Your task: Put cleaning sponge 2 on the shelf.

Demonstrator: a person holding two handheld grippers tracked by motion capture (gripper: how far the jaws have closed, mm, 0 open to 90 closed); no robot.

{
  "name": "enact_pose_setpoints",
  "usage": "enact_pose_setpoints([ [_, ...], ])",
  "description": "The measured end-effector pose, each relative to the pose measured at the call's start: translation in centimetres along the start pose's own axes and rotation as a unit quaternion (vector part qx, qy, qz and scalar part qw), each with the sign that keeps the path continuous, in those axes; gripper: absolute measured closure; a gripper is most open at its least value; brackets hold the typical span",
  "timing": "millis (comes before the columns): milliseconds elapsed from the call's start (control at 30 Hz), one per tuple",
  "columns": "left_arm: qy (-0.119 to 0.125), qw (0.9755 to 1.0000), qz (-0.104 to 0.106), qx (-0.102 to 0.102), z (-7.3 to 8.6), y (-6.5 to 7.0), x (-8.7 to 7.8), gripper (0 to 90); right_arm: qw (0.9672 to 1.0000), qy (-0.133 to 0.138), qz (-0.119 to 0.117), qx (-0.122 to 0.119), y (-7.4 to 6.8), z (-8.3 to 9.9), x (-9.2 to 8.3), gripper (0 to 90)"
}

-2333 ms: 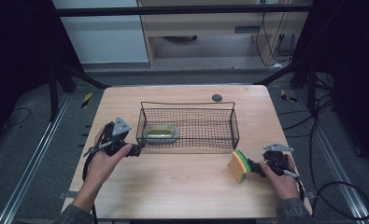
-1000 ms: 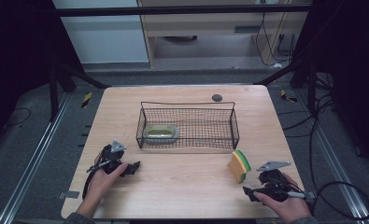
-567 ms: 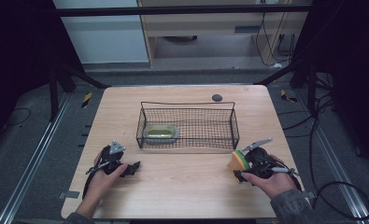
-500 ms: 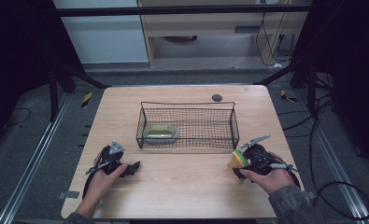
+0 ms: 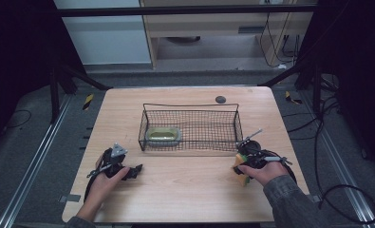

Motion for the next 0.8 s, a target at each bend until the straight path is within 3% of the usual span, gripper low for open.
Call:
enact_pose_setpoints([
  [67, 0.0, 1.0, 0.0, 0.0, 0.0, 0.0, 0.0, 0.0, 1.0, -0.005, -0.001, 0.0, -0.1, 0.1, 0.0, 42.2],
  [100, 0.0, 1.0, 0.0, 0.0, 0.0, 0.0, 0.0, 0.0, 1.0, -0.003, -0.005, 0.002, 0.0, 0.2, 0.0, 49.5],
  [133, 0.0, 1.0, 0.0, 0.0, 0.0, 0.0, 0.0, 0.0, 1.0, -0.003, -0.005, 0.002, 0.0, 0.2, 0.0, 49.5],
  [167, 0.0, 1.0, 0.0, 0.0, 0.0, 0.0, 0.0, 0.0, 0.9999, -0.001, -0.01, 0.004, 0.1, 0.3, -0.2, 58.4],
  [200, 0.0, 1.0, 0.0, 0.0, 0.0, 0.0, 0.0, 0.0, 0.9999, 0.0, -0.013, 0.006, 0.2, 0.4, -0.3, 61.7],
  [533, -0.001, 1.0, 0.0, 0.001, 0.0, 0.0, 0.0, 0.0, 0.9995, 0.031, -0.003, 0.012, 1.7, 1.0, -1.6, 63.8],
  [800, -0.001, 1.0, -0.001, 0.001, 0.0, 0.0, 0.0, 0.0, 0.9984, 0.053, 0.02, 0.008, 3.4, 1.5, -3.5, 63.8],
])
Point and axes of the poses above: each handheld gripper's, and its own axes: x roughly forward along the jaws, z roughly out of its underside, y roughly to its right, the point moved 3 cm from there along x, roughly forward along the jaws, and after that the axes turned 13 degrees about -x, right-handed, at the moved point
